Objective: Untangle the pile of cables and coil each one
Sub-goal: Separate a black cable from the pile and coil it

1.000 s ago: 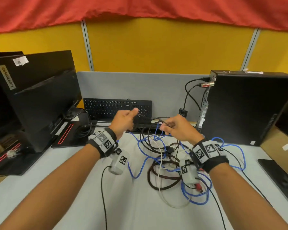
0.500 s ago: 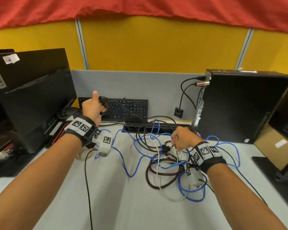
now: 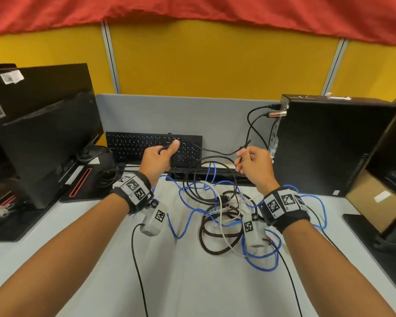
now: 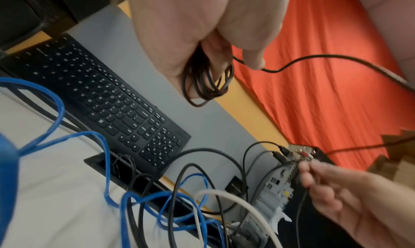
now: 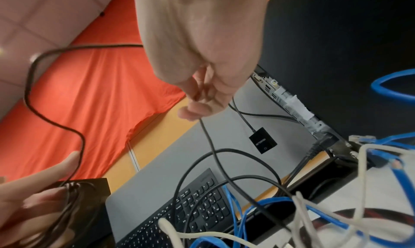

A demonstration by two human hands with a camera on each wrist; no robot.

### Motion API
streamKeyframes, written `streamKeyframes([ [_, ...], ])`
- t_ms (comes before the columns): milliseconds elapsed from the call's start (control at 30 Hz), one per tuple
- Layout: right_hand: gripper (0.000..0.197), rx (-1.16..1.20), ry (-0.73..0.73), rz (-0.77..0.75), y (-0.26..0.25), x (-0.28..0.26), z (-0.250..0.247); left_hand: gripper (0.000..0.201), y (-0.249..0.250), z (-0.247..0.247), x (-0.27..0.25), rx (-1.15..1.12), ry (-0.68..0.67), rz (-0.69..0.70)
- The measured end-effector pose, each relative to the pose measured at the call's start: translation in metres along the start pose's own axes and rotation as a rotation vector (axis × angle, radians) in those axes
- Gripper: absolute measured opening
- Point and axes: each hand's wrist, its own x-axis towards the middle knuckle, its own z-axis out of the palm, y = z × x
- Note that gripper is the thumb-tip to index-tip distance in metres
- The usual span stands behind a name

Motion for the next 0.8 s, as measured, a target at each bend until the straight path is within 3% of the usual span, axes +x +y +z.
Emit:
streamKeyframes([
  [100, 0.026, 0.15, -0.044, -0.056, -0.011, -0.003, 0.003, 0.049, -0.004, 0.016, -0.005, -0.036, -0.117, -0.104],
  [167, 0.024, 0.209, 0.022, -0.065, -0.019, 0.001, 0.0, 0.046, -0.004, 0.021, -0.007, -0.085, -0.15, -0.171],
  [267, 0.02, 0.221, 0.119, -0.063, -0.021, 0.009, -0.012, 0.046, 0.0, 0.021, -0.008, -0.179, -0.091, -0.235],
  [333, 0.01, 0.204, 0.084, -0.049, -0.017, 0.011, -0.015, 0.046, 0.003, 0.019, -0.009, -0.222, -0.049, -0.271],
  [367, 0.006, 0.14, 0.037, -0.026, -0.013, 0.012, -0.016, 0.045, 0.005, 0.018, -0.009, -0.242, -0.025, -0.289],
  [467, 0.052, -0.332, -0.22, 0.127, 0.007, 0.009, -0.016, 0.037, 0.01, 0.016, -0.012, -0.334, 0.062, -0.342],
  [500, 0.055, -0.516, -0.338, 0.174, 0.013, 0.006, -0.016, 0.035, 0.012, 0.015, -0.013, -0.359, 0.093, -0.348],
  [633, 0.042, -0.982, -0.659, 0.248, 0.024, -0.015, -0.015, 0.028, 0.016, 0.006, -0.015, -0.387, 0.148, -0.325],
  [800, 0.031, -1.107, -0.735, 0.281, 0.025, -0.021, -0.017, 0.038, 0.013, -0.008, -0.008, -0.368, 0.148, -0.341],
])
